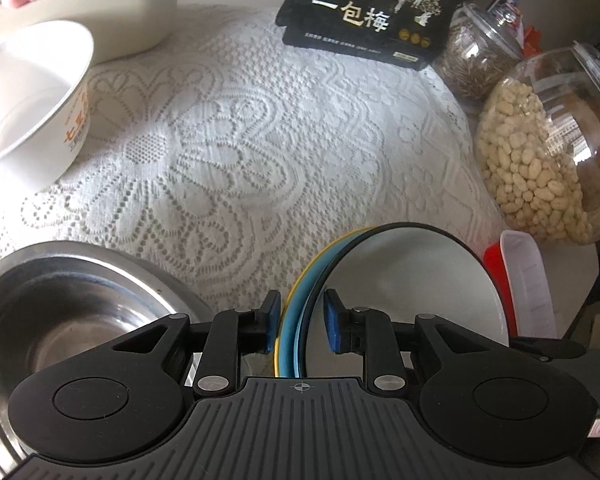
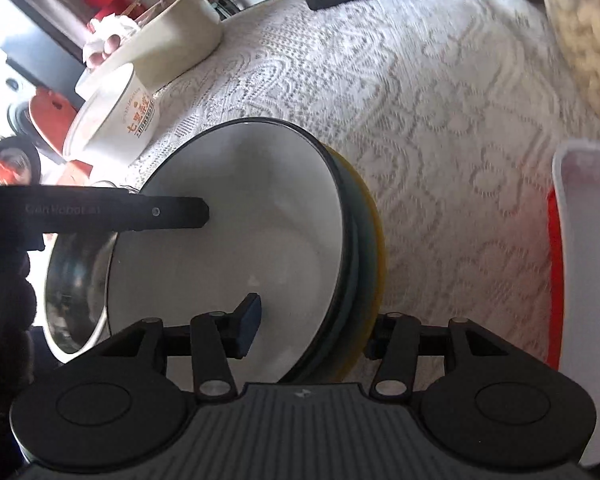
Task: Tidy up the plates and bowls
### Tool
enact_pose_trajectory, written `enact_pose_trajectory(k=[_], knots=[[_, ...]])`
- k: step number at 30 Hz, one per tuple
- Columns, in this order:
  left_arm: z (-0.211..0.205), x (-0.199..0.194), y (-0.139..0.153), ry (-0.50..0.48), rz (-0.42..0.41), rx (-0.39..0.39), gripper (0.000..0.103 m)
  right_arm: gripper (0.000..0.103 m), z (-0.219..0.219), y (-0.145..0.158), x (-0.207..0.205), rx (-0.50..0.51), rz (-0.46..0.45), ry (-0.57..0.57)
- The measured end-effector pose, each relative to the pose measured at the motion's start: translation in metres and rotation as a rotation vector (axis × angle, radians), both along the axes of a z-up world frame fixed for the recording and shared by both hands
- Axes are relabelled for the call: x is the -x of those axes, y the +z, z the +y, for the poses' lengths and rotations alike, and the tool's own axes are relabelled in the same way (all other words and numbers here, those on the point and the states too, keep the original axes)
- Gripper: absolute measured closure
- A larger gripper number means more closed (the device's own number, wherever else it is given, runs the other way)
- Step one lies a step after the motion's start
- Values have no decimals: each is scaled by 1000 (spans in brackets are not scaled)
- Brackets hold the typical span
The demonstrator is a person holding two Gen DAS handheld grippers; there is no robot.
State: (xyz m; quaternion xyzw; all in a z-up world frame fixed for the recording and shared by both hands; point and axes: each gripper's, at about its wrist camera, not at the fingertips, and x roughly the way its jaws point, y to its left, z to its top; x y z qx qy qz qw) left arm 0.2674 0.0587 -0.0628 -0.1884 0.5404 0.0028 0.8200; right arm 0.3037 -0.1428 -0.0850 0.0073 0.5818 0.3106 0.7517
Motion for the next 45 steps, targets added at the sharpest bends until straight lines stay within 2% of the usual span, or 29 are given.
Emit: enact_pose_trajectory(k=[7,12,17,19,21,23,25,27,29,31,32,34,40,45], knots=[[2,5,-1,3,15,9,77,52,5,3,-17,10,-33,-11],[1,7,2,-1,0,27,77,52,-1,-3,-24,5,2,-30],[3,12,10,10,-21,33,77,51,0,13,-19,47,-79,-29],[8,21,23,22,-59,37,77,51,2,28,-17,65,-149,-26],[19,32,39,42,-121,82,78,47,6,49,-14,80,-243,-16],[36,43,54,80,-191,131,78,37,15,70,-11,92,-344,-1],[60,54,67,151,-263,142,78,34,26,88,-10,102,-414,17],[90,65,76,258,-329,129,78,32,41,102,-14,105,-438,40],[121,77,78,381,-366,76,78,31,61,109,-20,111,-436,67],[151,84,73,504,-350,7,78,27,83,112,-25,115,-424,90],[165,86,69,549,-339,-16,78,22,96,112,-28,116,-410,102],[190,83,56,608,-300,-37,78,20,120,110,-31,115,-375,119],[224,66,24,653,-273,27,78,20,199,100,-44,122,-293,224],[239,50,-4,654,-266,63,78,24,253,78,-64,118,-269,214]])
